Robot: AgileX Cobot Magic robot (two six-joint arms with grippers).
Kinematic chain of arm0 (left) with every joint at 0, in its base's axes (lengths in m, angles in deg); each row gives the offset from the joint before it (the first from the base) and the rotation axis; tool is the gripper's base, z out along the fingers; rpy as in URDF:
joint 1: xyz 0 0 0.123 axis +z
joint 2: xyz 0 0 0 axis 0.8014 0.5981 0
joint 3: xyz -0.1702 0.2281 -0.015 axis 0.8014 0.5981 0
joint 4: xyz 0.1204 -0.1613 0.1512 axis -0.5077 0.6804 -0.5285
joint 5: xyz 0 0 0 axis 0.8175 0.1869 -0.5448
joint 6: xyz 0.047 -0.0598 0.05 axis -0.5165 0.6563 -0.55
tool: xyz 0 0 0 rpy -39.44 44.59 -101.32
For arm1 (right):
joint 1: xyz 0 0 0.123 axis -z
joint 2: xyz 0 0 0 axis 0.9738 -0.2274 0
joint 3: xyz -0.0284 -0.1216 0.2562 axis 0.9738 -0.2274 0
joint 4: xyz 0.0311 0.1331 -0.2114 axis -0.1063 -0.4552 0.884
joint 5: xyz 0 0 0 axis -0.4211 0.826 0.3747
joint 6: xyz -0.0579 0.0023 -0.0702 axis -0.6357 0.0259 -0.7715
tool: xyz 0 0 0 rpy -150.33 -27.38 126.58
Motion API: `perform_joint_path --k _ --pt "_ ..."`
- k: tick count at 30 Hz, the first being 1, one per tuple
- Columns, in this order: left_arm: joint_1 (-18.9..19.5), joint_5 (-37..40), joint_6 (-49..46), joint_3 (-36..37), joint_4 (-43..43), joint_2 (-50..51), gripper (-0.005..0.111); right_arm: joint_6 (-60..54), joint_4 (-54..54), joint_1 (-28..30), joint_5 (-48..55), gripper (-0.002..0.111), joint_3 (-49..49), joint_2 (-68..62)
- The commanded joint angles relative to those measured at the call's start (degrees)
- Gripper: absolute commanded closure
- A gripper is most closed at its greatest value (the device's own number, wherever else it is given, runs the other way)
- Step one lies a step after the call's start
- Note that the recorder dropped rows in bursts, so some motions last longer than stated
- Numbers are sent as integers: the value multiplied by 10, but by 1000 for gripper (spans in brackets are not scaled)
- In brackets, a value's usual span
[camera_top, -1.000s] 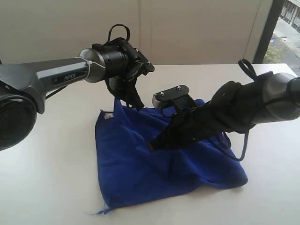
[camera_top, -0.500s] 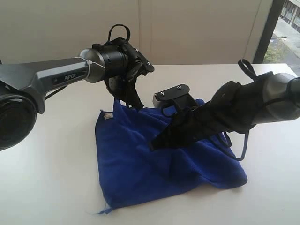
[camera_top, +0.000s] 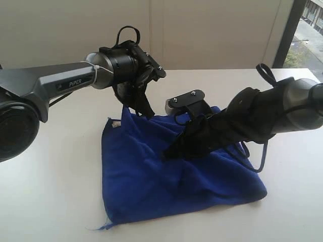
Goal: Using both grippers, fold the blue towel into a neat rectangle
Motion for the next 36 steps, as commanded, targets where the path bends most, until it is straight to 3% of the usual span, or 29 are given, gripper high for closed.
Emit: perform_joint_path --k 1,7,11,28,36 --pt "0 8 5 -3 -3 -6 107 -5 -3 -2 2 87 -3 -13" --pt "0 6 5 -3 -4 -6 107 -5 -6 -14 -1 88 -2 -14" --pt "0 6 5 -3 -4 -6 107 -6 -6 -22 -5 108 -2 -14" --pt "0 44 4 -3 -41 -20 107 -6 -5 -25 72 108 -2 57" --pt "0 63 -19 -3 -45 -41 107 -6 -5 -89 75 108 -2 61"
